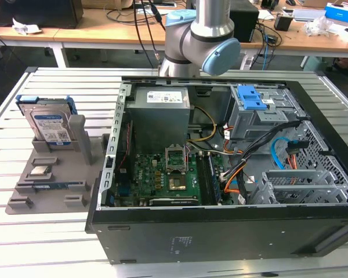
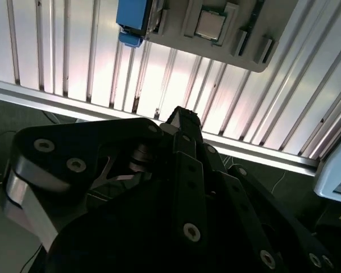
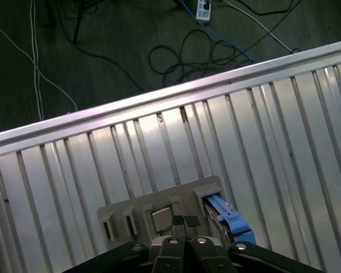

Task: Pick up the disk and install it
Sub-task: 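Pick up the disk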

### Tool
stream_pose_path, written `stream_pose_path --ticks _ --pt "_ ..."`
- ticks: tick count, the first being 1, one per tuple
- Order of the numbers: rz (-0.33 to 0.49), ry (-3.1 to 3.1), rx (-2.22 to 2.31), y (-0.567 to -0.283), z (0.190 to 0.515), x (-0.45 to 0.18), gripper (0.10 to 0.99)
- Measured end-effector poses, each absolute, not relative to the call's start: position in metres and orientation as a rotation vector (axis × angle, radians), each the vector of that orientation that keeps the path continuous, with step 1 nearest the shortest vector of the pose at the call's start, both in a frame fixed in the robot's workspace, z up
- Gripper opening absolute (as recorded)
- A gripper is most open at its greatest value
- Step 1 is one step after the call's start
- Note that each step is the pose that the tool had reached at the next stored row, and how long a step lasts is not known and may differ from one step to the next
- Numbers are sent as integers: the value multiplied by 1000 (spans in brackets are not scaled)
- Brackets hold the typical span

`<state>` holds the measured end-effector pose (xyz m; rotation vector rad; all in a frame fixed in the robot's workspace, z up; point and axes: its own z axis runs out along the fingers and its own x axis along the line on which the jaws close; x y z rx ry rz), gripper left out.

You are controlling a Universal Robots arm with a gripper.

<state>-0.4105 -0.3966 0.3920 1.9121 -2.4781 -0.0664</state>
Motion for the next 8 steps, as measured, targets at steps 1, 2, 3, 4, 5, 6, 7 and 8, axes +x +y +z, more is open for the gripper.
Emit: stream_pose_path --ticks 1,2,3,4,5,6,7,8 --pt "-66 -2461 1934 -397 392 -410 102" --pt "-66 -2454 1942 -397 392 -410 102" --pt "-66 -2440 1960 -397 392 -410 102" --pt "-66 -2428 1973 -397 392 -410 102" --pt "-66 -2418 1986 -397 392 -410 102" --pt "-66 -2406 2000 -397 392 -410 102" --pt "-66 -2396 2012 -397 392 -410 102" --pt "-65 -2371 2041 -397 392 -410 102"
